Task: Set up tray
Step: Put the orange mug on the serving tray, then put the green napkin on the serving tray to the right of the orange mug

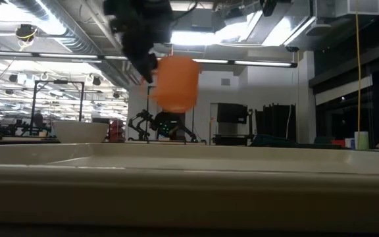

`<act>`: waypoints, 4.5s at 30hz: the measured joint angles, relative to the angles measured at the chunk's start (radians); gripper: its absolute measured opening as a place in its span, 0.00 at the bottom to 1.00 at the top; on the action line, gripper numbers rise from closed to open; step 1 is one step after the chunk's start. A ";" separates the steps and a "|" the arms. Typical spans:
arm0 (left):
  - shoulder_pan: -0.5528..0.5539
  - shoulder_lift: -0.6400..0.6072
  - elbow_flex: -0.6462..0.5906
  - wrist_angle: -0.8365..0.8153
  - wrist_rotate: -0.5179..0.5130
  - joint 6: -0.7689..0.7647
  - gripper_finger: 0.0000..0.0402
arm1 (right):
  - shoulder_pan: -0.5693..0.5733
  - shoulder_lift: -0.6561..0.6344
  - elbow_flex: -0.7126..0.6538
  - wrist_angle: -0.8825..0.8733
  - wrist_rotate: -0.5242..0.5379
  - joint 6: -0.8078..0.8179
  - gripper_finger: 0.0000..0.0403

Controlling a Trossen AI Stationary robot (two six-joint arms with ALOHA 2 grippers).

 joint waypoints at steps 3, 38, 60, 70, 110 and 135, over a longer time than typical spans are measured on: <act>-0.069 -0.058 -0.075 0.018 -0.075 -0.048 0.09 | 0.000 0.000 0.000 0.000 0.000 0.000 0.01; -0.302 -0.181 -0.512 0.301 -0.301 -0.258 0.09 | 0.000 0.000 0.000 -0.001 0.000 0.025 0.01; -0.300 -0.178 -0.454 0.250 -0.351 -0.214 0.18 | 0.000 0.000 0.000 -0.001 0.000 0.023 0.01; -0.273 -0.178 -0.449 0.228 -0.316 -0.204 0.23 | 0.000 0.000 0.000 -0.001 0.000 0.019 0.01; -0.209 -0.197 -0.407 0.000 -0.297 -0.209 0.42 | 0.000 0.000 0.000 -0.001 0.000 -0.002 0.01; -0.030 -0.830 -0.544 0.065 -0.954 -0.941 0.41 | 0.000 0.004 0.000 -0.029 0.000 -0.005 0.01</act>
